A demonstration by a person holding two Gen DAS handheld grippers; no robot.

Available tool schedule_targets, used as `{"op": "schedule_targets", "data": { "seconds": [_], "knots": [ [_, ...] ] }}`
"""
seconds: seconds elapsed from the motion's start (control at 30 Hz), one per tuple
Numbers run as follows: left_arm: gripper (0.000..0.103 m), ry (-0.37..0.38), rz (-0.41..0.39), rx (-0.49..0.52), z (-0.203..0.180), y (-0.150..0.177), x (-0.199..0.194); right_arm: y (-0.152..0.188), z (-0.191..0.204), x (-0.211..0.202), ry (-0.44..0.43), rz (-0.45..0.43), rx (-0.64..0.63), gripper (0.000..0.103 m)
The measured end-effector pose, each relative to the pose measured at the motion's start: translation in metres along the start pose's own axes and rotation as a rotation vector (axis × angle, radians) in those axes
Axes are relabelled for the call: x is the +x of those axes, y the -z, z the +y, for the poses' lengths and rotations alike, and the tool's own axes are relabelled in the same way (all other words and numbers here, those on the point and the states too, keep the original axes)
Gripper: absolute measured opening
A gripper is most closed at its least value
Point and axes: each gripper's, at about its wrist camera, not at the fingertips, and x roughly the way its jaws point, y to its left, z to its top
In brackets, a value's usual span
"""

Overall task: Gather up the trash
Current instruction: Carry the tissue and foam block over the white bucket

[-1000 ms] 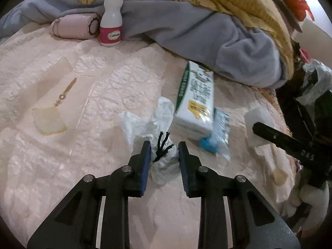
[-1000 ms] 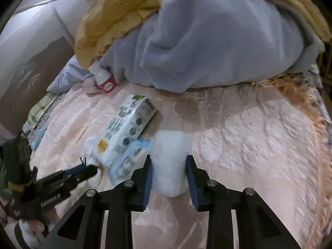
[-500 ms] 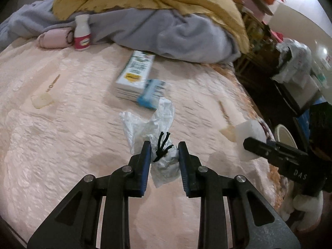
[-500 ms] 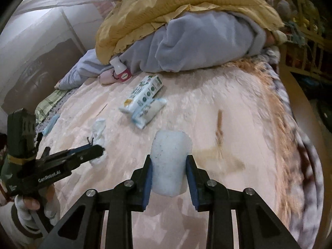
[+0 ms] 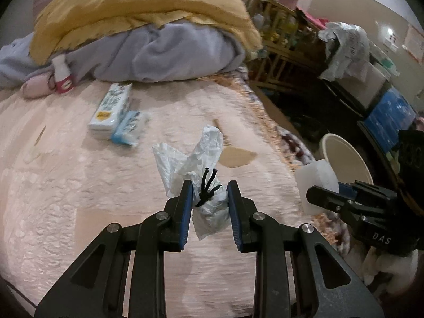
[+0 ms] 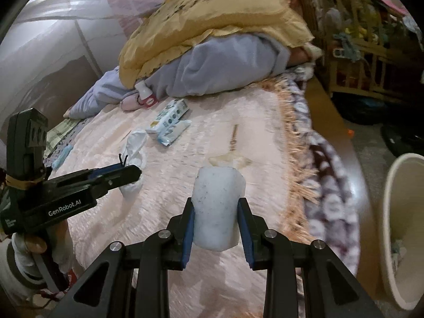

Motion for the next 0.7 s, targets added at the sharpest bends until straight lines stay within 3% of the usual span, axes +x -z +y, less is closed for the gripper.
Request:
{"op": "schedule_targets", "data": {
  "seconds": [0.7],
  "knots": [
    [0.024, 0.049, -0.008, 0.175, -0.099, -0.011, 0.014, 0.024, -0.078, -0.071, 0.114, -0.069, 0.102, 0.030]
  ]
}}
